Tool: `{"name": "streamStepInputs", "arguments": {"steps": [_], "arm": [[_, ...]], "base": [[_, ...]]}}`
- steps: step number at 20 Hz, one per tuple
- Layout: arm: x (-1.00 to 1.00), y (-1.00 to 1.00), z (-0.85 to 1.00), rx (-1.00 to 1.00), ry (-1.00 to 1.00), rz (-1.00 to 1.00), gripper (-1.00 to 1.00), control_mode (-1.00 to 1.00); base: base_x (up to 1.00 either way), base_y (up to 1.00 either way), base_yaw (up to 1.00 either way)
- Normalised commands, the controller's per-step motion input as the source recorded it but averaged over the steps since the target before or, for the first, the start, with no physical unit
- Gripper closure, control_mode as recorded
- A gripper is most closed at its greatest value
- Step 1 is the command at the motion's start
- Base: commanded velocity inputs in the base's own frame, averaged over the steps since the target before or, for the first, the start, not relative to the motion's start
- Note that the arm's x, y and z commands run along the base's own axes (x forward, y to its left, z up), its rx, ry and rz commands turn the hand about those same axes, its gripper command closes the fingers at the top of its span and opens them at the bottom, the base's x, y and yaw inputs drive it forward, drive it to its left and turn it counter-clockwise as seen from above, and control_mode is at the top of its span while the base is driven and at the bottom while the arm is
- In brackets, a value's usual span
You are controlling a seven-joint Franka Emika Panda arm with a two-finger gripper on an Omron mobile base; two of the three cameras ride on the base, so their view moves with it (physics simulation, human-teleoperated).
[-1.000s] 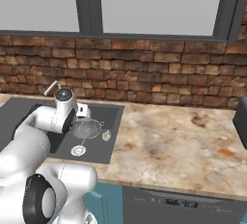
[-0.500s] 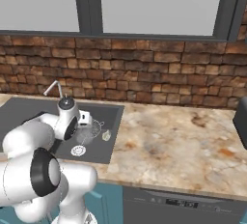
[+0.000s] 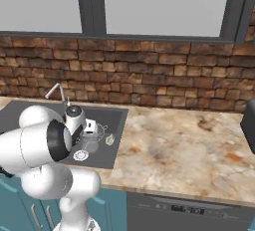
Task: Pick the glass cup and strainer and place them in the sink. Then turn on the water.
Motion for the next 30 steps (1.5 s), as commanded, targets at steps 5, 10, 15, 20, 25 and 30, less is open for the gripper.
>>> {"name": "streamStepInputs", "arguments": {"steps": [5,10,15,20,25,30], "arm": [[0.06,0.0,-0.45,0.0,0.0,0.0,1.0,-1.0],[0.02,0.0,-0.42,0.0,0.0,0.0,1.0,-1.0],[0.02,0.0,-0.37,0.0,0.0,0.0,1.0,-1.0],[0.01,0.0,-0.23,0.0,0.0,0.0,1.0,-1.0],[0.0,0.0,-0.33,0.0,-0.02,0.0,1.0,-1.0],[0.03,0.0,-0.28,0.0,-0.02,0.0,1.0,-1.0]], "base": [[0.0,0.0,0.0],[0.0,0.0,0.0],[0.0,0.0,0.0],[0.0,0.0,0.0],[0.0,0.0,0.0],[0.0,0.0,0.0]]}}
